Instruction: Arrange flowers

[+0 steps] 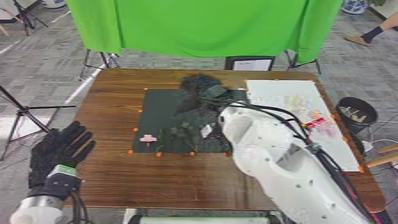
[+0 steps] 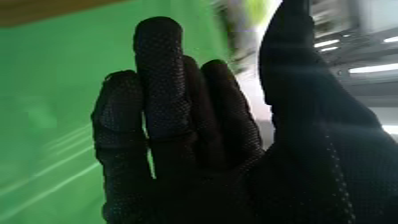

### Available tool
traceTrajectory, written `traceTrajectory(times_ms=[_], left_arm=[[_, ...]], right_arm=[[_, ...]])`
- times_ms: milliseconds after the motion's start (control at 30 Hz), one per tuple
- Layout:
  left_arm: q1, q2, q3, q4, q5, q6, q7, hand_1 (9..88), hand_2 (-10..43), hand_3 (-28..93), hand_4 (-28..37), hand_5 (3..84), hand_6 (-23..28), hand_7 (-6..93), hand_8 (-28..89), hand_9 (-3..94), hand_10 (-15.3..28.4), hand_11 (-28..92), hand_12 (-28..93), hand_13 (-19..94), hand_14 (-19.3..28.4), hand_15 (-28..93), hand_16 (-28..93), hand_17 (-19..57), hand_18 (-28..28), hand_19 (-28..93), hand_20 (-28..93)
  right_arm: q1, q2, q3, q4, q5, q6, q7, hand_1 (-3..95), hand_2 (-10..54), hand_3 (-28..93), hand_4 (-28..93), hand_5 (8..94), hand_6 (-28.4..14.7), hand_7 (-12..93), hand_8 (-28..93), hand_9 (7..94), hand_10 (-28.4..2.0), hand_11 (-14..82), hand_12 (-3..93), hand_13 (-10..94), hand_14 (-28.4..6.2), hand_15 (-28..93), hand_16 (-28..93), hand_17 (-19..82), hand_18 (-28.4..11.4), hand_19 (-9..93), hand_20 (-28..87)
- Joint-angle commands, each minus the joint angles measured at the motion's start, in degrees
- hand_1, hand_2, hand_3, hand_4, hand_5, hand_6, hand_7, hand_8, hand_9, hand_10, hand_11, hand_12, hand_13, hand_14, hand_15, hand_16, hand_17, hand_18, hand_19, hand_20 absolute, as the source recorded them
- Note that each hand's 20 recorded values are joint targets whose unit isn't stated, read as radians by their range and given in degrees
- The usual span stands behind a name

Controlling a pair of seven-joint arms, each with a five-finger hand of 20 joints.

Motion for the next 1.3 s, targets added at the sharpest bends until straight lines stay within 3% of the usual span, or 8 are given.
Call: traceTrajectory(times_ms=[33, 433, 500, 667, 933, 1033, 1200, 1300], left_arm=[[1.6, 0.35, -0.38, -0.55, -1.59, -0.02, 2.56, 30.6, 14.2, 73, -26.1, 50.1, 9.9, 17.5, -9, 41.7, 16.1, 27, 13, 30, 16.9, 49, -7, -6.0, 17.6, 44, 14], [2.0, 0.66, -0.16, -0.69, -2.58, -0.05, 3.96, 30.0, 15.3, 73, -26.7, 50.2, 9.9, 17.5, -9, 41.9, 16.1, 27, 13, 30, 17.1, 49, -7, -6.0, 17.7, 44, 14], [2.3, 0.68, -0.05, -0.76, -2.87, 0.08, 4.38, 29.9, 15.3, 73, -26.8, 50.2, 9.9, 17.5, -9, 41.9, 16.1, 27, 13, 30, 17.2, 49, -7, -6.0, 17.7, 44, 14], [2.0, 0.28, 0.27, -0.66, -2.49, -0.12, 3.64, 29.9, 15.8, 74, -27.1, 50.3, 9.9, 17.5, -9, 41.9, 16.1, 27, 13, 30, 17.1, 49, -7, -6.0, 17.7, 44, 14], [1.8, -0.08, 0.49, -0.60, -2.06, 0.00, 3.13, 29.8, 16.0, 74, -27.2, 50.2, 9.9, 17.6, -9, 41.9, 16.1, 27, 13, 30, 17.1, 49, -7, -6.0, 17.7, 44, 14], [1.7, 0.00, 0.75, -0.56, -2.31, 0.16, 3.33, 29.8, 16.1, 74, -27.3, 50.2, 9.9, 17.7, -9, 41.8, 16.2, 27, 13, 30, 17.2, 49, -7, -6.0, 17.7, 44, 14], [1.9, -0.02, 0.76, -0.73, -2.17, 0.09, 3.35, 29.8, 16.2, 74, -27.4, 50.3, 10.0, 17.6, -9, 41.9, 16.2, 27, 13, 30, 17.1, 49, -7, -6.0, 17.7, 44, 14], [2.4, -0.45, 0.52, -0.83, -2.16, 0.06, 3.04, 29.8, 16.3, 74, -27.4, 50.3, 10.0, 17.6, -9, 42.0, 16.1, 27, 13, 30, 17.2, 49, -7, -6.0, 17.7, 44, 14]], right_arm=[[-7.1, 10.4, 14.3, 0.8, 1.1, -1.4, 7.5, 45.8, -9.5, 73, -28, 46.4, -5.3, 15, -11, 49.2, -15.3, 10.7, 15.2, 61, -10.9, 52, 22, 34, -21.0, 80, 34], [-20.8, 17.1, 26.0, -0.6, -0.5, -6.5, 14.3, 47.9, -9.5, 75, -28, 45.1, -5.8, 13, -11, 45.0, -14.9, 7.8, 13.7, 61, -10.9, 53, 20, 33, -20.8, 77, 33], [-22.3, 17.1, 26.7, -0.2, -1.1, -7.1, 14.7, 52.6, -9.5, 71, -28, 45.1, -5.7, 13, -11, 44.6, -14.6, 7.5, 12.5, 61, -9.6, 50, 28, 33, -20.7, 78, 32], [-22.5, 16.1, 27.2, 1.4, -0.6, -7.3, 16.9, 63.6, -9.5, 58, -28, 45.1, -5.1, 12, -11, 43.2, -13.6, 6.6, 11.9, 62, -7.1, 44, 34, 32, -20.0, 77, 31], [-19.2, 16.2, 26.3, 5.8, -0.2, -6.1, 18.7, 64.6, -9.5, 57, -28, 45.2, -4.7, 11, -10, 42.7, -12.6, 5.8, 11.6, 63, -6.4, 42, 36, 33, -19.0, 77, 32], [-18.2, 16.5, 26.1, 7.5, 1.0, -6.5, 19.7, 65.8, -5.0, 56, -28, 46.2, -4.3, 10, -10, 43.7, -11.4, 5.4, 11.9, 63, -6.3, 40, 37, 33, -18.1, 77, 33], [-19.8, 16.8, 26.4, 7.8, 1.3, -4.1, 19.7, 67.1, 0.0, 52, -28, 54.9, -2.0, 11, -9, 55.9, -10.1, 8.3, 13.9, 66, -6.1, 36, 37, 34, -17.0, 77, 36], [-21.0, 16.6, 26.6, 7.5, 1.8, -3.2, 19.4, 64.7, -6.0, 51, -28, 61.7, -1.0, 15, -4, 64.4, -9.8, 11.1, 15.9, 68, -6.6, 36, 36, 35, -18.2, 78, 38]])
